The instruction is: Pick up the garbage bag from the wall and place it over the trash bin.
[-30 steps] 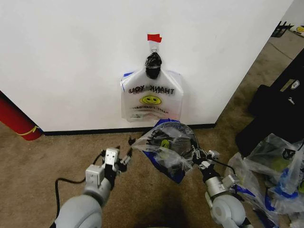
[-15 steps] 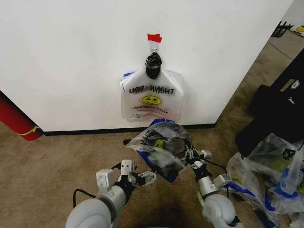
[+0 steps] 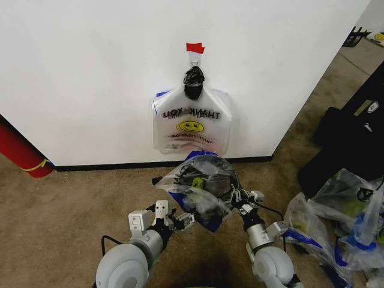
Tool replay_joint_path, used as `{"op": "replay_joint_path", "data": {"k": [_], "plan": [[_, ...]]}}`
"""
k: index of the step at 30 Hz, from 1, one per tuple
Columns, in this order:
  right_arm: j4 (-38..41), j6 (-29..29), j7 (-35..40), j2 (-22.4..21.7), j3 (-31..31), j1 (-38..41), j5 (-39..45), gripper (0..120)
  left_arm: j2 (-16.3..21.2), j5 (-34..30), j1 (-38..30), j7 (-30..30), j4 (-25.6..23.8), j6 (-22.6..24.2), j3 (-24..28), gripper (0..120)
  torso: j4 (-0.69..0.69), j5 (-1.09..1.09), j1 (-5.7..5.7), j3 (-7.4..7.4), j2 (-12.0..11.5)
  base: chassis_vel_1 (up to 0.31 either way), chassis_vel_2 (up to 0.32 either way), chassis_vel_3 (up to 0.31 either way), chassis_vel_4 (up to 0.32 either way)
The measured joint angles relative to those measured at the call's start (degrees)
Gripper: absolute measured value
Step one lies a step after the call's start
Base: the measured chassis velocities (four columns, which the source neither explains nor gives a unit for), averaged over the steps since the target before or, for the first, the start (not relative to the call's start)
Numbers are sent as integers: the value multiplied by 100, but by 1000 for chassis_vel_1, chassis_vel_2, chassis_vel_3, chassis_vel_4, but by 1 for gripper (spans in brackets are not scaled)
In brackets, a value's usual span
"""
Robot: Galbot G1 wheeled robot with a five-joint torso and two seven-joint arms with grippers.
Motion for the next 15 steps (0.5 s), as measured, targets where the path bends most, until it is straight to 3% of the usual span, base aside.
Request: {"op": "replay_joint_path", "data": {"k": [15], "plan": [[-65,-11,25,-43,67,29,2,0,18,68,175,117,-120,-11,-21,0,0,0,0,0,0,0,0,0,0]]}}
